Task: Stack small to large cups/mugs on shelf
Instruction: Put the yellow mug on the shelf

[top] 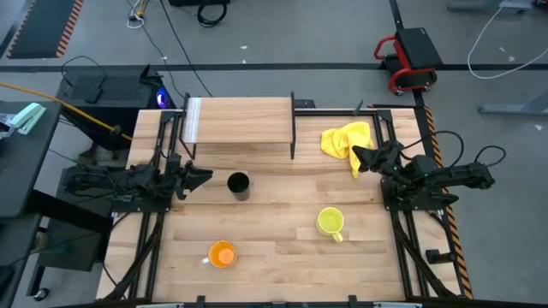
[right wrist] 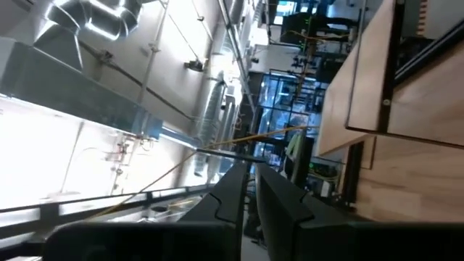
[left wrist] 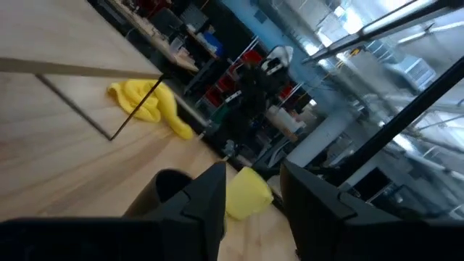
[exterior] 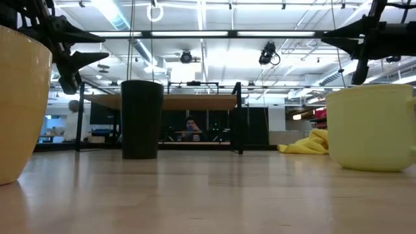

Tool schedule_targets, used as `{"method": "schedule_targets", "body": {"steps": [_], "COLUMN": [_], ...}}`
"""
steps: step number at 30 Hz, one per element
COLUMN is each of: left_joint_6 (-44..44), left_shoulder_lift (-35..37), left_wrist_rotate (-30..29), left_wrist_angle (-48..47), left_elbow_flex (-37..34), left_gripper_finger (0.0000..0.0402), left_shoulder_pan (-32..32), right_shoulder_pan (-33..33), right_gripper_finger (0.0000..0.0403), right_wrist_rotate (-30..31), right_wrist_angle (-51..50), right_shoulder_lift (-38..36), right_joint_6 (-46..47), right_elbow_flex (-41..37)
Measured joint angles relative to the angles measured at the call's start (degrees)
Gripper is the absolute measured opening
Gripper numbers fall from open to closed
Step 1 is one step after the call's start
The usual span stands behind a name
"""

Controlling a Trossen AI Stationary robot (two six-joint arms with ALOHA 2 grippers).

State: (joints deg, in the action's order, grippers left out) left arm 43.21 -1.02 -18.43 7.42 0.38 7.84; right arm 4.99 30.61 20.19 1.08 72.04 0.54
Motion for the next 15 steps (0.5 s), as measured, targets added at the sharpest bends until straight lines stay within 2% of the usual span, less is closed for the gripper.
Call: {"method": "schedule_targets", "body": {"steps": [6,11,15], "left_joint_6": [-1.1,-8.5,-13.4], "left_shoulder_lift": [0.0,0.0,-1.4], "left_wrist_rotate": [-2.2,-2.4,-2.4], "left_wrist_angle": [15.6,18.9,17.8], "left_elbow_flex": [0.3,5.9,11.3], "left_gripper_finger": [0.0134,0.0124,0.0121], "left_shoulder_pan": [0.0,0.0,0.0], "right_shoulder_pan": [0.0,0.0,0.0], "right_gripper_finger": [0.0043,0.0043,0.0043], "right_wrist_rotate": [-0.7,-6.4,-12.2], "right_wrist_angle": [8.3,9.0,8.1], "right_shoulder_lift": [0.0,1.0,5.3], "right_joint_6": [-3.6,-14.9,-25.5], "right_elbow_flex": [0.4,7.0,15.5]}}
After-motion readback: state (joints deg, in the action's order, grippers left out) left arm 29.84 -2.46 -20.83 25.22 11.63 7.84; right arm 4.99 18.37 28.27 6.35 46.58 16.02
